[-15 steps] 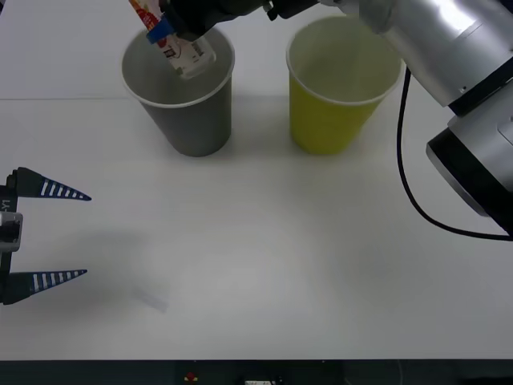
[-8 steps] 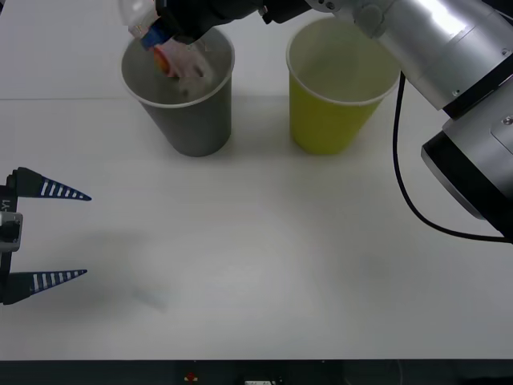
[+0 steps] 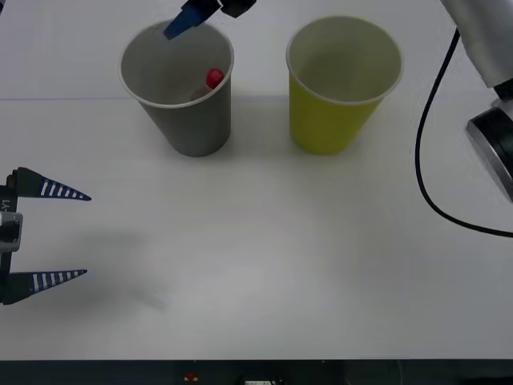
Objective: Put the can into the green bin and the plastic bottle into the gray bin
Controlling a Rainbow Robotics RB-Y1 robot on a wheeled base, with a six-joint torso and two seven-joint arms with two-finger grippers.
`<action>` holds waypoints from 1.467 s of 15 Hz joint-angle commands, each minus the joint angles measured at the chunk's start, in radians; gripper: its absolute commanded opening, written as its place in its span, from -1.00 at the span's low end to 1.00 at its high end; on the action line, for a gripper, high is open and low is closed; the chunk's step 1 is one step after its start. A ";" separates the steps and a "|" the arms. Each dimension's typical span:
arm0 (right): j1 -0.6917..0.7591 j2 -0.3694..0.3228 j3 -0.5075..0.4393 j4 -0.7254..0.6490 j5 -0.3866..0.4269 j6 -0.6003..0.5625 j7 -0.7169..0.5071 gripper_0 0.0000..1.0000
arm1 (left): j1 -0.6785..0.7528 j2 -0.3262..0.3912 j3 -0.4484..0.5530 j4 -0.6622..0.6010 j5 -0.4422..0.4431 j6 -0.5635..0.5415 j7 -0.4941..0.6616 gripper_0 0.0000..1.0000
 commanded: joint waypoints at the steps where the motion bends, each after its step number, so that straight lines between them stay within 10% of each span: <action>1: 0.083 -0.067 -0.069 -0.146 -0.016 -0.089 0.002 1.00 | 0.000 0.000 0.000 0.000 0.000 0.000 0.000 1.00; 12: 0.607 -0.369 -0.296 -0.764 -0.188 -0.209 0.071 1.00 | 0.000 0.000 0.000 0.000 0.000 0.000 0.000 1.00; 22: 1.066 -0.457 -0.649 -0.888 -0.375 -0.284 0.460 1.00 | 0.000 0.000 0.000 0.000 0.000 0.000 0.000 1.00</action>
